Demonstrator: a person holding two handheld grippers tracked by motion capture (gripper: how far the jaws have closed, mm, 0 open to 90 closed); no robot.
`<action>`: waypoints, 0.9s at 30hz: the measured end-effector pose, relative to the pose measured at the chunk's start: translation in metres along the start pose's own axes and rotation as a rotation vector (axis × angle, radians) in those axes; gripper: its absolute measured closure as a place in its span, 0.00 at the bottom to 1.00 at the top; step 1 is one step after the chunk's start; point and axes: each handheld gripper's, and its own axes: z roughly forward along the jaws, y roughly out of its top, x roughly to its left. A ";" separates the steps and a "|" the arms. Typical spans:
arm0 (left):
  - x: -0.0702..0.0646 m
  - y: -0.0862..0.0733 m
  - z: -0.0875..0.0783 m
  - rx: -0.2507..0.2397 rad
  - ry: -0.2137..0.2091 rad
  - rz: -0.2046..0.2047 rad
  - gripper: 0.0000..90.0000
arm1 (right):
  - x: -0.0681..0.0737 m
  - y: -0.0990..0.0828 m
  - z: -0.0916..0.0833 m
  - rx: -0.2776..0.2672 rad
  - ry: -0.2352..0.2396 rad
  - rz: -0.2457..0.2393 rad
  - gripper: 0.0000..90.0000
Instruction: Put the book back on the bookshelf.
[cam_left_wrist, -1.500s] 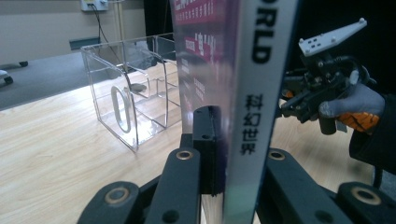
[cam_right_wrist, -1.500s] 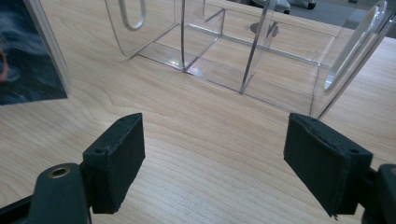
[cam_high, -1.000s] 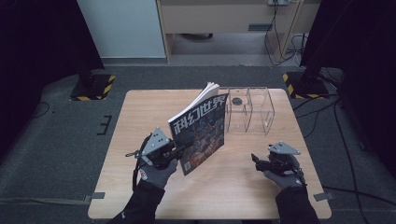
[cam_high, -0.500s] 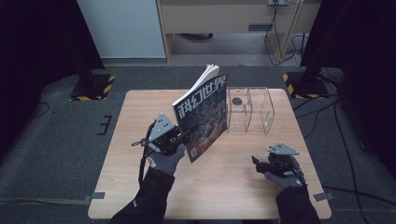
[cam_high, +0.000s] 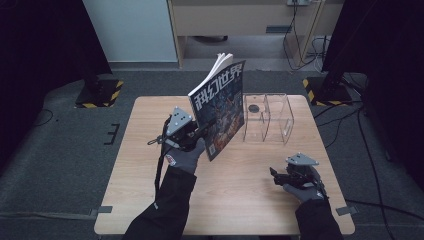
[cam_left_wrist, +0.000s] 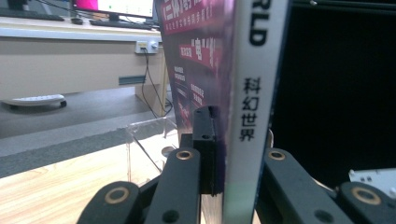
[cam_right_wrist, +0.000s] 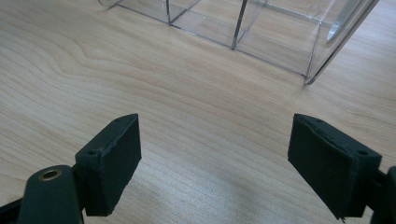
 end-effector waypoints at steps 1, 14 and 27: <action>0.000 0.000 0.000 0.000 0.000 0.000 0.92 | 0.000 0.000 0.000 0.000 0.000 0.000 0.19; 0.004 0.006 0.028 -0.010 0.060 -0.001 0.92 | 0.001 -0.001 0.005 0.016 0.002 -0.010 0.19; 0.013 0.000 0.054 -0.020 0.112 -0.047 0.92 | 0.001 -0.002 0.006 0.021 0.005 -0.016 0.18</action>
